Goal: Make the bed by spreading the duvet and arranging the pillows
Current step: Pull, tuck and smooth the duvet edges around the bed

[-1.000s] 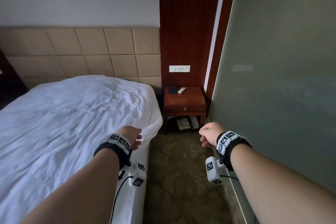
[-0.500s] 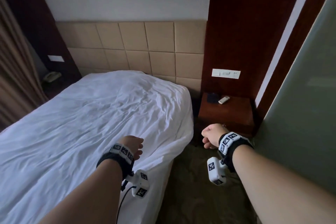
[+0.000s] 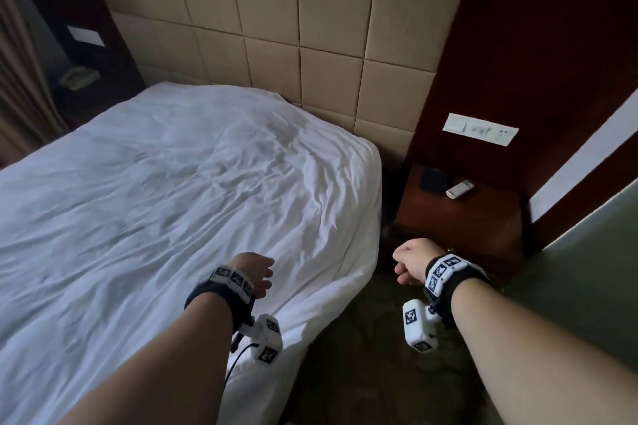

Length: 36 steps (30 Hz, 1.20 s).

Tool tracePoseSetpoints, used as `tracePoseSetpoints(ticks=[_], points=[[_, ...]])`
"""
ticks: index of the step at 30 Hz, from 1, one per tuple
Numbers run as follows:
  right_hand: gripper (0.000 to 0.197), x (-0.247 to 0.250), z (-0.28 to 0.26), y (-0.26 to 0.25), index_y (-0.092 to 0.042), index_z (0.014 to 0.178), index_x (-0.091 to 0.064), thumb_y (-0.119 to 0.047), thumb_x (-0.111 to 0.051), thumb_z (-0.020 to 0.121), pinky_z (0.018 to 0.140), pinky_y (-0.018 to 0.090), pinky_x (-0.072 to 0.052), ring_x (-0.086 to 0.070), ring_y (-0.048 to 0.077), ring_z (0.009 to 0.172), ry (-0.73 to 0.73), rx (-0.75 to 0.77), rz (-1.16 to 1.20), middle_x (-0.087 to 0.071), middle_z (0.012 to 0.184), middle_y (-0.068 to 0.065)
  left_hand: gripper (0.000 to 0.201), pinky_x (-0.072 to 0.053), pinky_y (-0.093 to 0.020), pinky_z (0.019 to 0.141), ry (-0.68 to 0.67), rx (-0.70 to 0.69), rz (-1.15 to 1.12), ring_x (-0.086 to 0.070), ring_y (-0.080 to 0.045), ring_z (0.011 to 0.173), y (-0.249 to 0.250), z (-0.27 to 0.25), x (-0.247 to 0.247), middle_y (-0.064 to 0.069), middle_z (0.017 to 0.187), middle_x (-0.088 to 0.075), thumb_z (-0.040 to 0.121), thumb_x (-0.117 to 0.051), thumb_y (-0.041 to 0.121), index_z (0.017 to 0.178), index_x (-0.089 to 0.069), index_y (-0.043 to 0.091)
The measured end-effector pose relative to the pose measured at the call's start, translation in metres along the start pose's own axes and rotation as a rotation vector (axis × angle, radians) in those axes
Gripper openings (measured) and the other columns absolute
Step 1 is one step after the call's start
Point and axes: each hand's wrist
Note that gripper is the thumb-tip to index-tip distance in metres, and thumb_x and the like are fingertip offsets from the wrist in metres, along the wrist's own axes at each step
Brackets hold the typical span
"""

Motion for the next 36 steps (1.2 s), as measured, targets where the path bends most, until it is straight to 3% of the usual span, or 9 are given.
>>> tracePoseSetpoints(ticks=[10, 15, 21, 23, 25, 27, 30, 34, 36], points=[[0.015, -0.093, 0.151, 0.015, -0.01, 0.087, -0.066, -0.016, -0.055, 0.096, 0.055, 0.031, -0.052, -0.062, 0.022, 0.044, -0.245, -0.149, -0.107, -0.068, 0.065, 0.009, 0.01, -0.051, -0.034, 0.063, 0.103, 0.263, -0.042, -0.062, -0.026, 0.071, -0.034, 0.128, -0.006, -0.012, 0.093, -0.067, 0.101, -0.06, 0.015, 0.097, -0.064, 0.007], [0.014, -0.157, 0.213, 0.018, -0.008, 0.094, -0.067, -0.012, -0.053, 0.096, 0.046, 0.026, -0.053, -0.059, 0.023, 0.043, -0.478, -0.184, -0.249, -0.067, 0.071, 0.013, 0.022, -0.04, -0.029, 0.056, 0.222, 0.578, -0.083, -0.053, -0.023, 0.059, -0.096, 0.15, -0.013, -0.013, 0.077, -0.061, 0.099, -0.048, 0.008, 0.081, -0.059, 0.004], [0.012, -0.204, 0.262, 0.016, -0.008, 0.091, -0.06, -0.008, -0.051, 0.1, 0.036, 0.017, -0.04, -0.053, 0.017, 0.036, -0.725, -0.169, -0.351, -0.059, 0.072, 0.016, 0.047, -0.041, -0.024, 0.043, 0.197, 0.922, -0.242, -0.044, -0.021, 0.042, -0.156, 0.157, -0.063, -0.01, 0.065, -0.048, 0.101, -0.052, 0.047, 0.082, -0.053, 0.004], [0.009, -0.211, 0.272, 0.019, -0.006, 0.094, -0.058, -0.008, -0.051, 0.1, 0.034, 0.016, -0.038, -0.051, 0.015, 0.032, -0.767, -0.187, -0.364, -0.057, 0.07, 0.015, 0.068, -0.05, -0.034, 0.052, 0.173, 0.957, -0.328, -0.058, -0.028, 0.051, -0.171, 0.169, -0.087, -0.014, 0.074, -0.06, 0.096, -0.051, 0.061, 0.107, -0.063, -0.005], [0.007, -0.215, 0.274, 0.025, -0.006, 0.094, -0.053, -0.009, -0.05, 0.1, 0.033, 0.015, -0.035, -0.049, 0.017, 0.031, -0.783, -0.254, -0.334, -0.054, 0.061, 0.013, 0.079, -0.057, -0.049, 0.078, 0.178, 0.936, -0.413, -0.072, -0.04, 0.087, -0.175, 0.175, -0.106, -0.019, 0.106, -0.073, 0.09, -0.058, 0.064, 0.137, -0.06, 0.0], [0.018, -0.217, 0.269, 0.034, -0.007, 0.089, -0.049, -0.017, -0.049, 0.104, 0.031, 0.012, -0.032, -0.048, 0.016, 0.028, -0.817, -0.349, -0.324, -0.054, 0.054, 0.01, 0.072, -0.059, -0.047, 0.083, 0.31, 0.923, -0.561, -0.074, -0.035, 0.087, -0.182, 0.178, -0.126, -0.014, 0.106, -0.075, 0.081, -0.073, 0.063, 0.125, -0.067, 0.005], [0.051, -0.222, 0.259, 0.063, -0.004, 0.087, -0.055, -0.051, -0.041, 0.104, 0.051, 0.023, -0.049, -0.063, 0.023, 0.048, -0.895, -0.52, -0.35, -0.066, 0.068, 0.014, 0.064, -0.061, -0.042, 0.074, 0.46, 0.893, -0.729, -0.074, -0.028, 0.082, -0.2, 0.185, -0.147, -0.008, 0.101, -0.075, 0.061, -0.087, 0.056, 0.107, -0.073, 0.013], [0.095, -0.221, 0.254, 0.102, 0.001, 0.117, -0.056, -0.086, -0.033, 0.085, 0.084, 0.046, -0.054, -0.071, 0.034, 0.087, -0.971, -0.707, -0.305, -0.076, 0.084, 0.018, 0.036, -0.058, -0.037, 0.068, 0.575, 0.801, -0.841, -0.074, -0.032, 0.092, -0.205, 0.187, -0.149, -0.015, 0.106, -0.076, 0.066, -0.079, 0.026, 0.099, -0.075, 0.013], [0.093, -0.221, 0.25, 0.107, -0.019, 0.129, -0.045, -0.093, -0.042, 0.073, 0.089, 0.058, -0.053, -0.065, 0.039, 0.108, -0.92, -0.771, -0.128, -0.071, 0.106, 0.02, 0.03, -0.062, -0.048, 0.077, 0.616, 0.723, -0.941, -0.073, -0.039, 0.096, -0.182, 0.174, -0.149, -0.024, 0.109, -0.073, 0.074, -0.072, 0.015, 0.101, -0.07, 0.003]])
Point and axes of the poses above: each hand's wrist, its own z-axis towards the middle knuckle, its own x-axis out of the back of the hand, y = z × x
